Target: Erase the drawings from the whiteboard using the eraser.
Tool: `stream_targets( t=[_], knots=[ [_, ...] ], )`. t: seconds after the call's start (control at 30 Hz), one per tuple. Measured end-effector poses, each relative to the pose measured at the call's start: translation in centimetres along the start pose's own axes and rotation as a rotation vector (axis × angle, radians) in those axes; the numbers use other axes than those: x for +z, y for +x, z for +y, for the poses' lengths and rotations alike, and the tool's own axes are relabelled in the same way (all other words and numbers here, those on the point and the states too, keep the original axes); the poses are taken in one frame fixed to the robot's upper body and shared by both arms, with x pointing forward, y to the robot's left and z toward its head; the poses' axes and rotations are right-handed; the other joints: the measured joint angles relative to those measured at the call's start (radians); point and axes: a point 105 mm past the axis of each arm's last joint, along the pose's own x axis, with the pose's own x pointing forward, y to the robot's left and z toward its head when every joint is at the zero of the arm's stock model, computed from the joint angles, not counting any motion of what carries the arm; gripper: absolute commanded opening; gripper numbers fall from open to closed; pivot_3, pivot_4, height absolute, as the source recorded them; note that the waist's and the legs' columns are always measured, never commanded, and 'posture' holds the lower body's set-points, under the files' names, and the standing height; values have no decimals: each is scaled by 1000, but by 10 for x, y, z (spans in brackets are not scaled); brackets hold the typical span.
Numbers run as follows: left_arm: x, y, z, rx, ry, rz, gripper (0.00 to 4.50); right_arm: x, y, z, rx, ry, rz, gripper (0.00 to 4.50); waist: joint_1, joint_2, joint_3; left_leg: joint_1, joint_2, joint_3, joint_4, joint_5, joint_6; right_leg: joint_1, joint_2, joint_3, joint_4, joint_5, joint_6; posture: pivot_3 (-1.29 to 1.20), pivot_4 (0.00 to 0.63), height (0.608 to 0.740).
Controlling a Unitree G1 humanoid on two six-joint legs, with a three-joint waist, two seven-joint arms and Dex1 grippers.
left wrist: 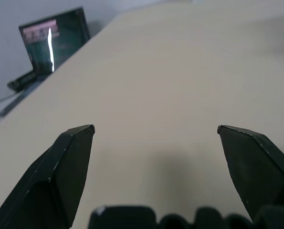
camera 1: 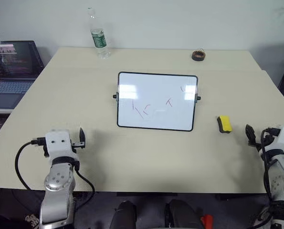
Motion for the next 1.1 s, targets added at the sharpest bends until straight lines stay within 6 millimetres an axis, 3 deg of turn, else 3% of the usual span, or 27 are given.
stream_targets(
  t=[0.23,0.43,0.6,0.7,0.83,0.93,1.1],
  knots=[
    [-4,-2,1,38,-22,20,4500,5,1,1,-11,-8,5,4486,0,0,0,0,0,0,0,0,0,0,0,0,0,0,0,0,150,740],
    [2,-2,7,50,-2,-8,4500,31,2,14,13,-22,-41,4486,-1,0,0,0,0,0,0,0,0,0,0,0,0,0,0,0,150,740],
    [41,3,1,-79,-13,-173,4500,43,7,33,63,-15,-60,4486,1,0,0,0,0,0,0,0,0,0,0,0,0,0,0,0,150,740],
    [70,7,-19,-287,-13,-275,4500,52,8,52,108,-27,-80,4486,0,0,0,0,0,0,0,0,0,0,1,-1,0,0,0,0,150,740],
    [116,0,-75,-699,23,-413,4500,66,3,70,211,-82,-43,4486,7,0,0,-2,-1,-1,0,0,0,0,1,-2,-1,0,0,0,150,740],
    [141,-11,-114,-985,51,-471,4500,63,-7,84,285,-136,60,4486,4,0,0,-3,-1,-2,0,0,0,0,2,-3,-1,0,0,0,150,740],
    [142,-39,-151,-1425,143,-434,4500,49,-7,94,278,-72,174,4486,-12,1,1,-2,0,0,-1,0,0,-2,3,-2,0,0,0,0,150,740]
  ],
)
